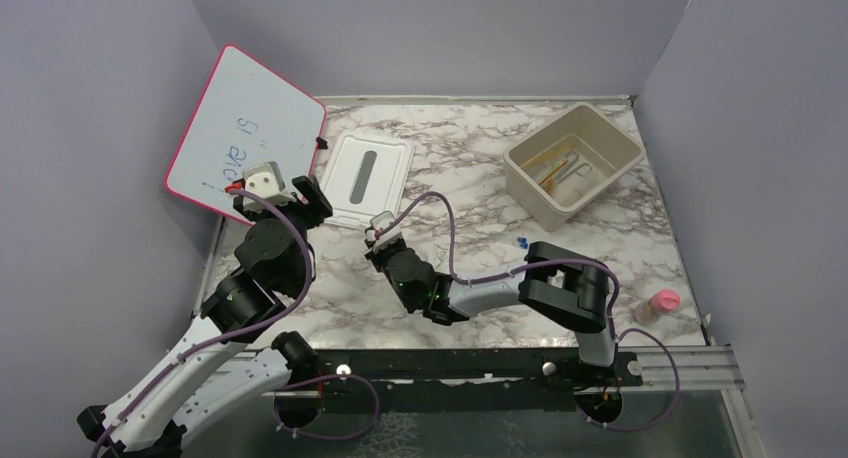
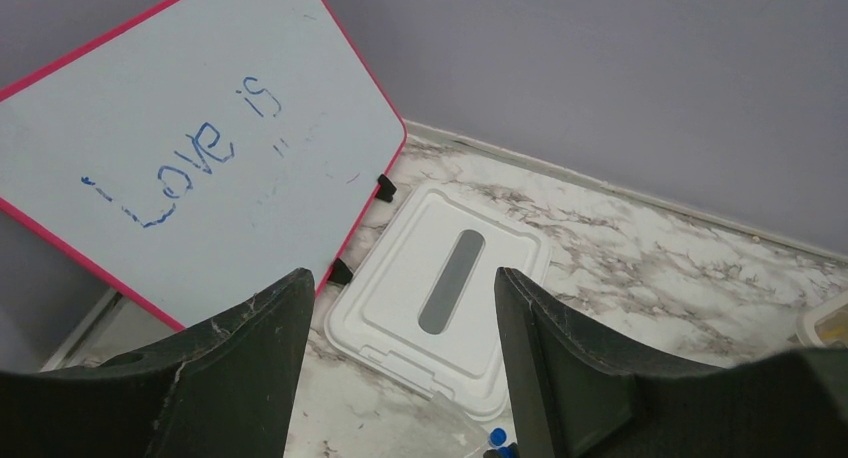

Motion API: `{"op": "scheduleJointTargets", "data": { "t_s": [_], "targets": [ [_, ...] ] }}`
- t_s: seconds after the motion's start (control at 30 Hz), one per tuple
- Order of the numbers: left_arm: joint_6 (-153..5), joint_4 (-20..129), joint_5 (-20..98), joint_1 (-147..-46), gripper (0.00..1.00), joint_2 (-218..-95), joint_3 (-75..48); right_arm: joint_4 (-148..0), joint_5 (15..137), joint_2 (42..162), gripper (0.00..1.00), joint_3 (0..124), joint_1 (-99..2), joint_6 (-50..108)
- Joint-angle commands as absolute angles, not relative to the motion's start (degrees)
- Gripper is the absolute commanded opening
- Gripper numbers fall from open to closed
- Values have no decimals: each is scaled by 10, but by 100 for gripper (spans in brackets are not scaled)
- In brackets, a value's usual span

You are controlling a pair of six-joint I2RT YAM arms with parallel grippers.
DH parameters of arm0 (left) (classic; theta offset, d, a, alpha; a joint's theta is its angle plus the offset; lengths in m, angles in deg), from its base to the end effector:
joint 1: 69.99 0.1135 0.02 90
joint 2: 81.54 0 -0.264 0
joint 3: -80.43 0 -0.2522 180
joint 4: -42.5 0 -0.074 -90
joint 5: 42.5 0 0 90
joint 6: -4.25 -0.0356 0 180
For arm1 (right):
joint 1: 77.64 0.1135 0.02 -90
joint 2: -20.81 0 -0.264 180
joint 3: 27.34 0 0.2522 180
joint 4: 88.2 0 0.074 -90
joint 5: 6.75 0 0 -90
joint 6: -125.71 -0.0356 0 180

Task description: Organize the chemistry lab equipment

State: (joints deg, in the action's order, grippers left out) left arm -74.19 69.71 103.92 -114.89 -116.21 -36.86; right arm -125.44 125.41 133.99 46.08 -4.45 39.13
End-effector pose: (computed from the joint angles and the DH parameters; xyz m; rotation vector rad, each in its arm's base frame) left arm 0.1053 -0.0631 0.3836 -0.3219 1.5293 -0.0100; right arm 0.1438 0.3933 0.1905 -0.5004 1.5350 0.3501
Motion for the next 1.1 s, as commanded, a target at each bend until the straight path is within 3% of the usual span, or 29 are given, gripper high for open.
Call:
{"op": "scheduleJointTargets", "data": {
  "t_s": [0.0,0.7,1.07],
  "targets": [
    [-740,701,1041,-1147,69,-1164,-371,-1253,1241,1346,10,455,-37,379],
    [-735,710,1042,-1147,70,-1164,-378,-1240,1258,1385,10,469,-37,366],
    [-735,710,1042,-1147,70,-1159,-385,-1205,1271,1389,15,482,-38,319]
  ]
}}
